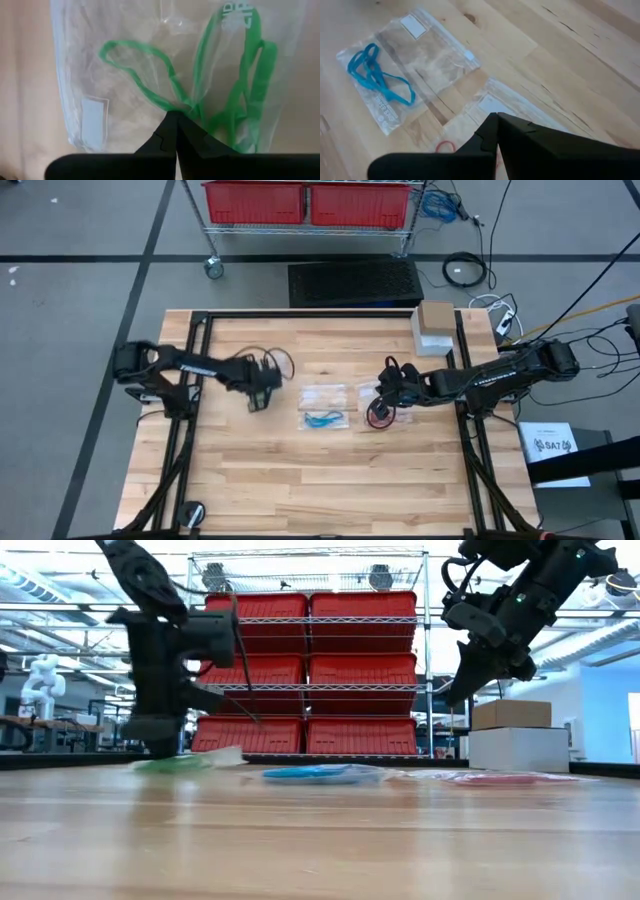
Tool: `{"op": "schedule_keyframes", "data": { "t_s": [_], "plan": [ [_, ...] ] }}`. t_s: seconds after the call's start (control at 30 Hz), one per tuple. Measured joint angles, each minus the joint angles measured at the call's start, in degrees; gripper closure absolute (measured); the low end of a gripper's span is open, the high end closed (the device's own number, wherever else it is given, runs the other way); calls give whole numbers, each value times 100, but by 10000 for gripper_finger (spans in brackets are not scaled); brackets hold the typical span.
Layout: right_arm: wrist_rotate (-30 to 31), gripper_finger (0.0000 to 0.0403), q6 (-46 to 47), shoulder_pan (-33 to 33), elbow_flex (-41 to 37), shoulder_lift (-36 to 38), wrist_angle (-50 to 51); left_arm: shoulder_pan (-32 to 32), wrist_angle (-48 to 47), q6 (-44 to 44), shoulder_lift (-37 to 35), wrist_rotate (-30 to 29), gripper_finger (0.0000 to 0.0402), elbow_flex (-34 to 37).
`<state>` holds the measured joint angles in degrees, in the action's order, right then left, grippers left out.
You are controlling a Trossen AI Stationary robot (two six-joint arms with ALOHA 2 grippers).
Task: Sort rubber bands
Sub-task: Adjust the transparent zip bags
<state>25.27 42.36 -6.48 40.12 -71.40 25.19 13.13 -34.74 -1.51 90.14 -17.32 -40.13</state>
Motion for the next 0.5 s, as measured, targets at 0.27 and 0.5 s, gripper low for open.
{"op": "schedule_keyframes", "data": {
  "t_s": [0.27, 0.5],
  "plan": [
    [-10, 403, -21, 0, 0, 0, 0, -1567, -893, -1163, -76, 79, 400, 16],
    [-10, 403, -23, 0, 2, 0, 0, -2444, -1056, -1736, -67, 92, 400, -98]
  ]
}}
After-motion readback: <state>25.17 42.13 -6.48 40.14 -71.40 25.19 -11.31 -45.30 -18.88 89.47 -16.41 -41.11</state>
